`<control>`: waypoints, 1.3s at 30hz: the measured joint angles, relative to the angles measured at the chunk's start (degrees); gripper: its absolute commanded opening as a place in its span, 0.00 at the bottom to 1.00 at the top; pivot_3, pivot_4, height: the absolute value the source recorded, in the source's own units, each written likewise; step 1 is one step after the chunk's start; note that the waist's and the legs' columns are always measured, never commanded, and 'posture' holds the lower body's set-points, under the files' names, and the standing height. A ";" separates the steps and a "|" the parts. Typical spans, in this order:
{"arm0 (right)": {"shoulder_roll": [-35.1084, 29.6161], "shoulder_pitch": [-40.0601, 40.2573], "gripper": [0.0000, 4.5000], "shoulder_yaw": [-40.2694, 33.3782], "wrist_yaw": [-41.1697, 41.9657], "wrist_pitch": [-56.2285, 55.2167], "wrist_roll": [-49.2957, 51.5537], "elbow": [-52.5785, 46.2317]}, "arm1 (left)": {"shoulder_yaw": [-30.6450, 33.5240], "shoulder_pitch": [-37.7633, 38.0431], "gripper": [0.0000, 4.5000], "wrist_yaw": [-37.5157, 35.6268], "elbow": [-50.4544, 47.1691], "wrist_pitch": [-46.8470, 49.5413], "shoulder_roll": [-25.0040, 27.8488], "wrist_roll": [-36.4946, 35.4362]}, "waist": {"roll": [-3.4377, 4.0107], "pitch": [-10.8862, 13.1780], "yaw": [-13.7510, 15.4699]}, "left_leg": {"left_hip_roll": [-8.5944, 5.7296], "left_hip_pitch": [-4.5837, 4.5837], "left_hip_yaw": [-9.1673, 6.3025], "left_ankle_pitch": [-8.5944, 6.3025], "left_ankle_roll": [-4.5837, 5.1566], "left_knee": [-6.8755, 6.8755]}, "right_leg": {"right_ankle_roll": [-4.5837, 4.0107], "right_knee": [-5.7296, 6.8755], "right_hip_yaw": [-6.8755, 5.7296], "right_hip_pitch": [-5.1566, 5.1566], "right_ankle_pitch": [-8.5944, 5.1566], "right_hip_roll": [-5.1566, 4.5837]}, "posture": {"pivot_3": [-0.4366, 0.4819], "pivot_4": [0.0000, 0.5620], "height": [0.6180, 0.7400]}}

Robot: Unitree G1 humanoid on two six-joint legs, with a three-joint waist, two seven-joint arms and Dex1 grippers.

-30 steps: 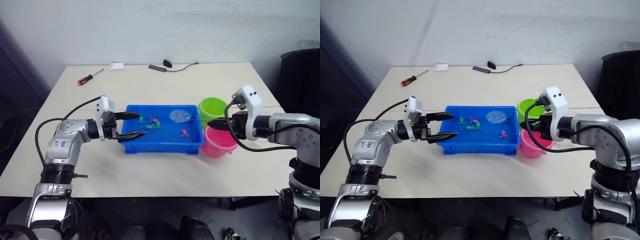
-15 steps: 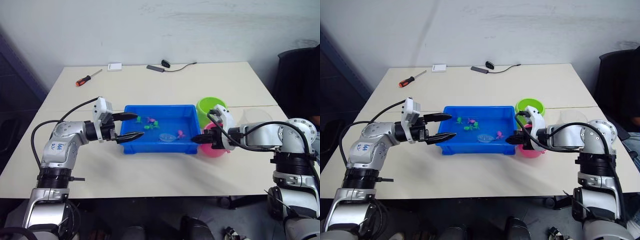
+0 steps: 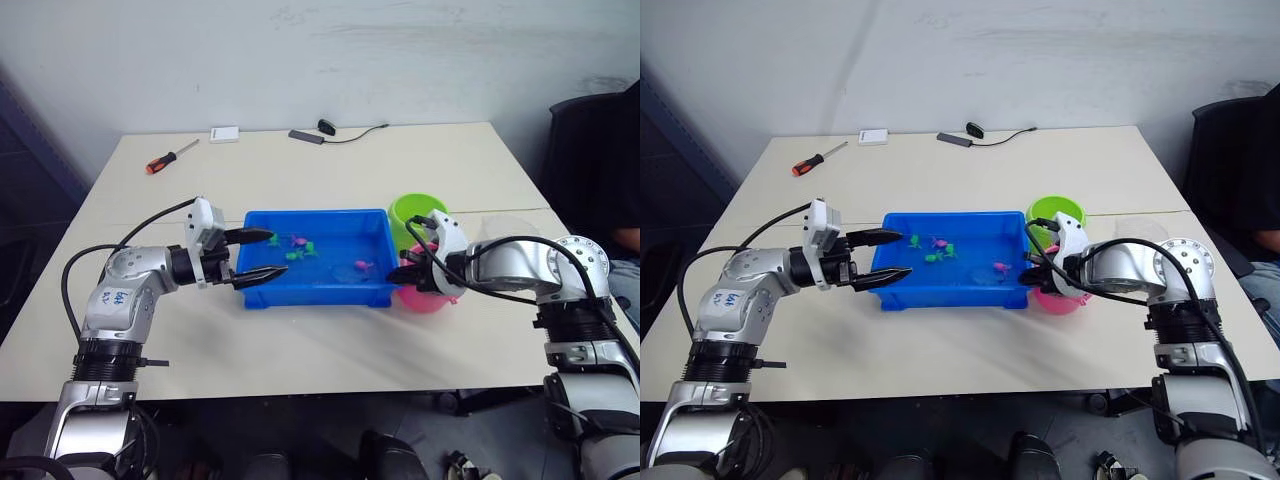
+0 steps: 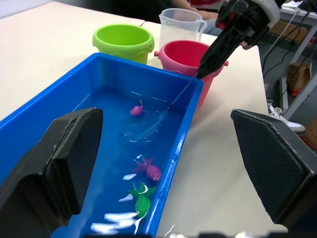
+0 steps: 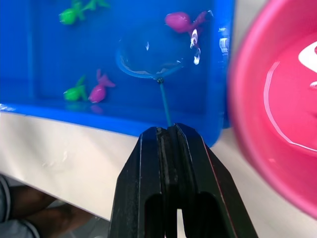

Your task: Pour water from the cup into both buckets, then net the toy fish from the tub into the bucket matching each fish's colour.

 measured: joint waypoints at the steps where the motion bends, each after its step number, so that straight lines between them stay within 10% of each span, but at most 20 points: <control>1: 0.19 0.00 0.00 -0.01 -1.04 -0.49 0.02 0.37 | 0.01 0.00 1.00 0.03 -0.27 0.00 0.01 -0.08 | 0.00 0.00 0.00 | 0.01 0.00 0.00 0.00 0.00 0.00 | 0.00 -0.01 0.00 0.00 0.00 0.00 | 0.48 0.27 1.00; 12: 0.29 2.43 0.00 0.10 -3.96 -8.52 -2.77 -6.55 | 0.02 0.00 1.00 0.52 -0.31 0.06 0.52 -0.38 | 0.03 0.00 0.09 | 0.02 -0.16 -0.07 -0.01 0.02 0.00 | 0.02 -0.07 -0.01 -0.08 -0.01 0.00 | 0.48 0.27 1.00; 39: -1.41 23.00 0.00 -0.91 35.58 -18.54 -37.68 -38.45 | 0.08 -1.55 1.00 -1.96 2.22 -0.57 1.46 -0.61 | 0.03 0.00 0.68 | 0.01 -0.39 -0.11 -0.03 0.05 -0.03 | 0.03 -0.46 -0.08 -0.15 -0.03 0.06 | 0.48 0.27 1.00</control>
